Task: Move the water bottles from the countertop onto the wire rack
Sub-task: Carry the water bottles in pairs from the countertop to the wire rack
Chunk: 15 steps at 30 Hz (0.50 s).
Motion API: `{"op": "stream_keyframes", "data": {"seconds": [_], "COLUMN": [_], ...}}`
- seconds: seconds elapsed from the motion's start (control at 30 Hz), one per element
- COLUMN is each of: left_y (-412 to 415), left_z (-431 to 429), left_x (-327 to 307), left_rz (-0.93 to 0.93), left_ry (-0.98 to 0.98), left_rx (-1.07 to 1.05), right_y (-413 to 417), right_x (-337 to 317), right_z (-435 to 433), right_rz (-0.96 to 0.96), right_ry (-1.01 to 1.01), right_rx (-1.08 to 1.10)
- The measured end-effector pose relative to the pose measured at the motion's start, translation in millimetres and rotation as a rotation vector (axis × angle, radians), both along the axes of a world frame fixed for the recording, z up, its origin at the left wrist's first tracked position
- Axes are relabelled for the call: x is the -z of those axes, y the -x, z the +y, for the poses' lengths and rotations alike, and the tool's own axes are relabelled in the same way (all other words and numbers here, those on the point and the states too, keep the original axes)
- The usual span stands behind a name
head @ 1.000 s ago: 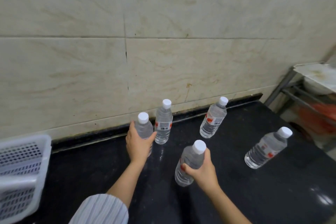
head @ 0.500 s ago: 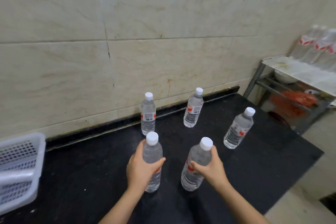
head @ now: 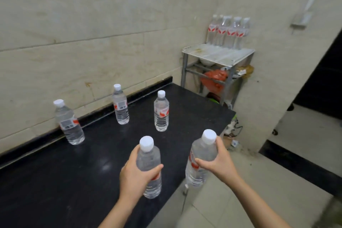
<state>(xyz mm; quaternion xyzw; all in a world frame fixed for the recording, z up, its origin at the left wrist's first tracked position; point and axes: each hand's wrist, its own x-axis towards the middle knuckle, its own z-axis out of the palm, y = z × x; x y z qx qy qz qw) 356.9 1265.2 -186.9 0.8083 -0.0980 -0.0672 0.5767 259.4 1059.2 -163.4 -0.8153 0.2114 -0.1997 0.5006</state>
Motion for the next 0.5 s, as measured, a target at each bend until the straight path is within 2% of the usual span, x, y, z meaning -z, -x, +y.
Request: {"op": "stream_keyframes", "data": {"seconds": [0.3, 0.5], "left_y": [74, 78], "left_z": [-102, -165], "left_x": [15, 24], "left_rz": [0.086, 0.092], "left_ry": [0.006, -0.063], "left_rx": [0.142, 0.203], "right_y": [95, 113], "right_x": [9, 24], "right_z": [-102, -158], "right_rz": [0.024, 0.036], "right_ry": [0.007, -0.064], "right_rx": [0.170, 0.232]}}
